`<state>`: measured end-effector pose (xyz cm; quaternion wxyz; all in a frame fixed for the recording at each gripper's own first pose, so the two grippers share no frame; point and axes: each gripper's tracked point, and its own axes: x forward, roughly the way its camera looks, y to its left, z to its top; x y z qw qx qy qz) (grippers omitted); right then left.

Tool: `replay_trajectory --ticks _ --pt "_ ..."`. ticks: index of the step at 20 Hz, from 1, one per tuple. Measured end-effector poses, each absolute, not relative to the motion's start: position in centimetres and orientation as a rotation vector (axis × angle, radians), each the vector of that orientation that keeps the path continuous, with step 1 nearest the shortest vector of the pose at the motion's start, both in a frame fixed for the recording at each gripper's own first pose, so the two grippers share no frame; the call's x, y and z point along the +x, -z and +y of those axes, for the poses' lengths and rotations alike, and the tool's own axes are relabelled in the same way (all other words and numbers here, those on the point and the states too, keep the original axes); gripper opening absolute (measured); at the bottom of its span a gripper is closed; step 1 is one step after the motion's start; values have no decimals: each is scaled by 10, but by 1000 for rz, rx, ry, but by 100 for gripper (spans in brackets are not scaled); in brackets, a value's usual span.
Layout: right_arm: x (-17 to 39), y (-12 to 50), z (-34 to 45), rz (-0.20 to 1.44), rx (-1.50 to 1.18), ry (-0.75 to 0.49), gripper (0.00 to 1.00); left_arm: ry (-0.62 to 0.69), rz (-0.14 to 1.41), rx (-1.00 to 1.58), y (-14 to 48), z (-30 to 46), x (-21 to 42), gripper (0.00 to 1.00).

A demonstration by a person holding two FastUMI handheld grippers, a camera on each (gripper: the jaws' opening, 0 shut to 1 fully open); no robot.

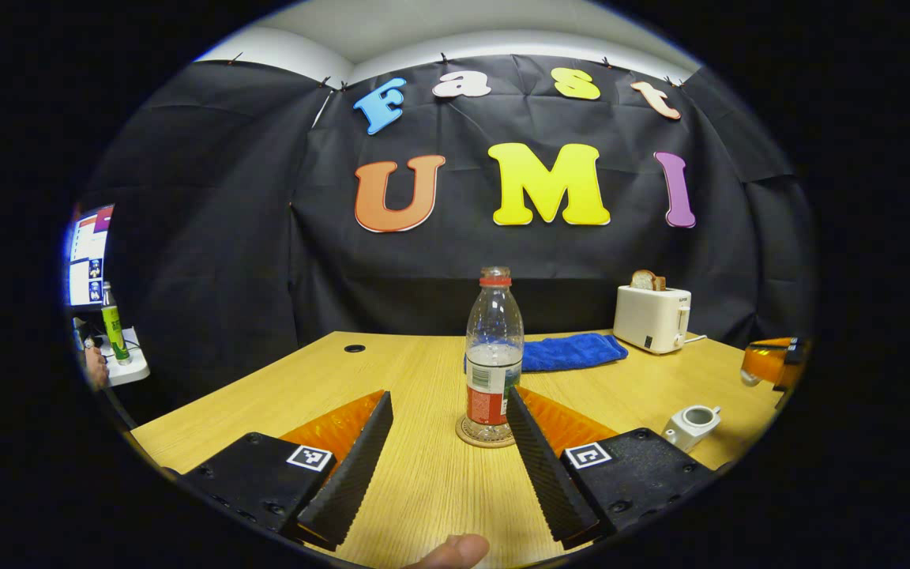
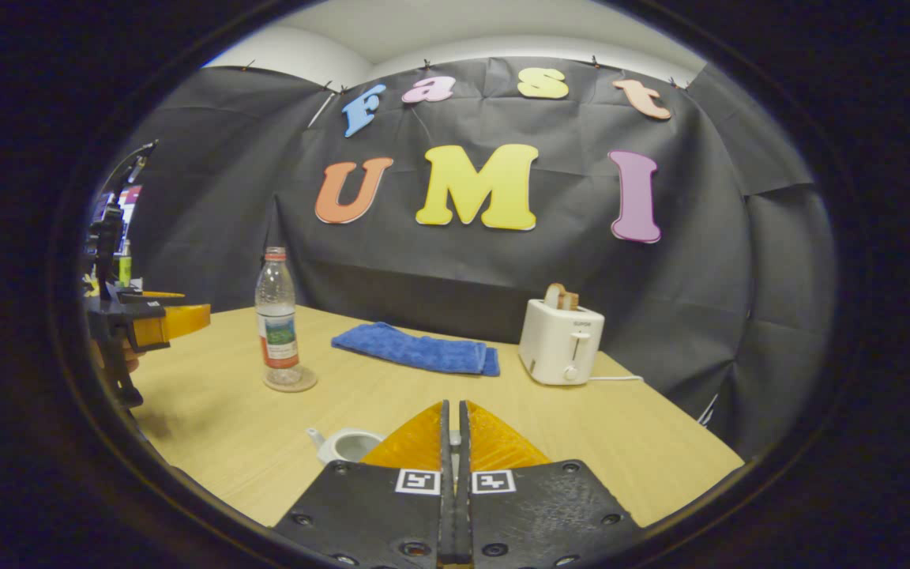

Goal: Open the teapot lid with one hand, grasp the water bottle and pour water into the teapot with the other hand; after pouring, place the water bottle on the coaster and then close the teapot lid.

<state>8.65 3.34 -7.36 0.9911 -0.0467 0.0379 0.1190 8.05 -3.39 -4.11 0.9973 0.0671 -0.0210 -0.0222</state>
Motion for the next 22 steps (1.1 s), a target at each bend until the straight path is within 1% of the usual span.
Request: replay_trajectory --ticks 2,7,9,15,20,22 --pt "87 79 44 92 -82 -274 0 74 -58 141 30 -43 61 91" --pt "89 86 72 115 -48 -344 0 28 -47 208 13 -30 35 91" --pt "92 86 84 115 -29 -365 0 44 -55 196 7 -33 27 91" --pt "107 94 97 149 -25 -368 0 60 -29 145 6 -25 23 91" --pt "109 98 105 159 -38 -378 0 55 -7 136 11 -18 26 91" --pt "109 98 102 155 -43 -369 1 66 0 126 12 -20 26 91"
